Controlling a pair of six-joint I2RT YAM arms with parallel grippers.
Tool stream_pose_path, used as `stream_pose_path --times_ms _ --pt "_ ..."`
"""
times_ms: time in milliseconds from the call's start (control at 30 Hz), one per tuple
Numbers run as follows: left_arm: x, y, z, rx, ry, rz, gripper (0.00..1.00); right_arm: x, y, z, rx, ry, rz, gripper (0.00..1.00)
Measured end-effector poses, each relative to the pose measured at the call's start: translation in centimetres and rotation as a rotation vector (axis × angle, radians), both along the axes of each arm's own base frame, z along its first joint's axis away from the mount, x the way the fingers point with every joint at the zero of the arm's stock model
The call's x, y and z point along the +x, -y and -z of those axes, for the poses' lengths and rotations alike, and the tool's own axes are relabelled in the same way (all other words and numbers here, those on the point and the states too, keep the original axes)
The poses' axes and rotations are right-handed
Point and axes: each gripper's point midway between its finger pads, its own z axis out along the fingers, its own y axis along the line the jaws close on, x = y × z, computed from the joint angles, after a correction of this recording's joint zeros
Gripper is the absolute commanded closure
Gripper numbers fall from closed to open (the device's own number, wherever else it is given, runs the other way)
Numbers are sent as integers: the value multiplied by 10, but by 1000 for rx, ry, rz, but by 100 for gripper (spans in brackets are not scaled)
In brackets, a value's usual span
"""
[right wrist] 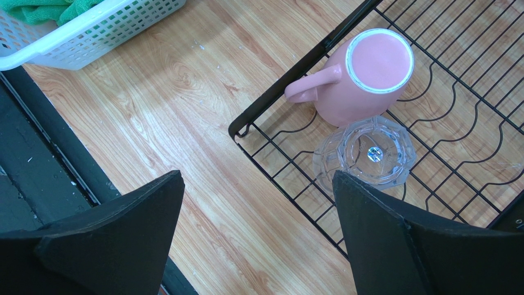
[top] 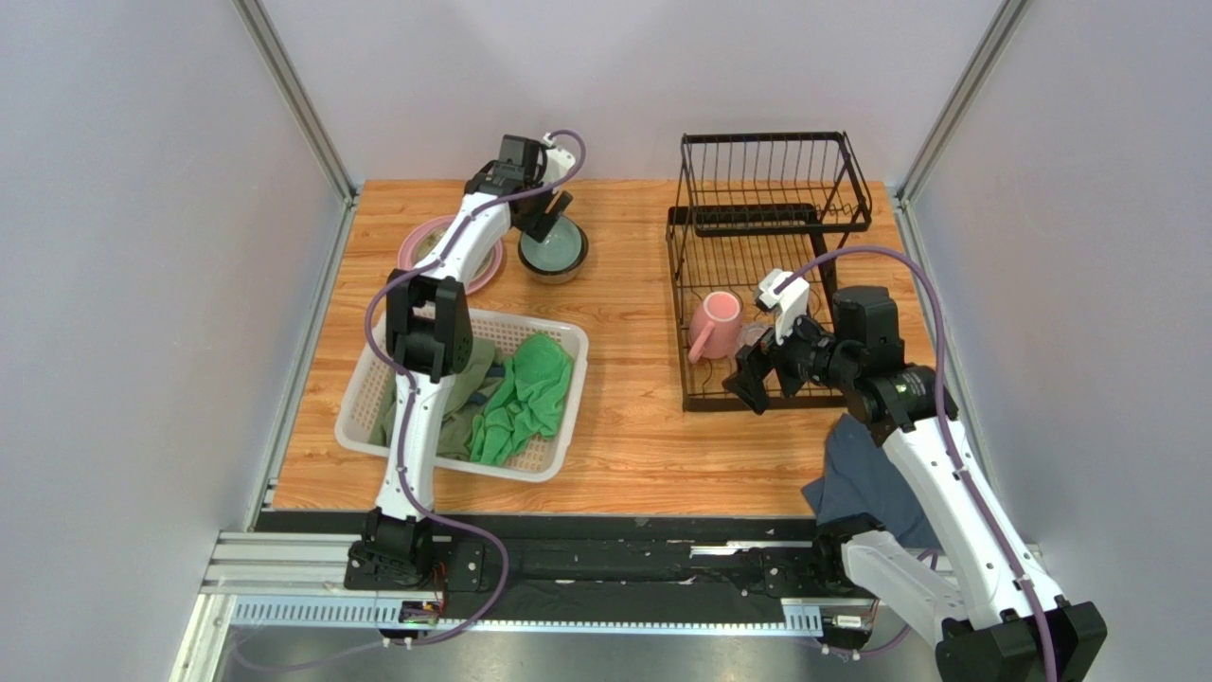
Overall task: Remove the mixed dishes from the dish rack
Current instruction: Place the bowl in the bowl.
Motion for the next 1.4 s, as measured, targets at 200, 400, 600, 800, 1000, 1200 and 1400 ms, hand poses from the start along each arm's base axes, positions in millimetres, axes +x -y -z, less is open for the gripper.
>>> stream_pose_path --times_ms 200,400,600,800,1000,1200,1400 --pt "3 0 2 10 10 11 20 0 0 1 -1 -3 0 4" --pt "9 1 1 14 36 16 20 1 0 3 -3 -10 1 4" --pt "10 0 3 18 45 16 19 1 0 3 -4 -10 2 4" --pt "6 1 17 17 22 22 20 1 0 3 -5 -11 3 4" --pt "1 4 22 4 19 35 20 0 1 8 -8 -22 3 4" --pt "1 4 22 -2 24 33 20 -1 1 8 -9 -23 3 4" --pt "-8 0 20 -6 9 23 20 1 3 9 -18 -20 17 4"
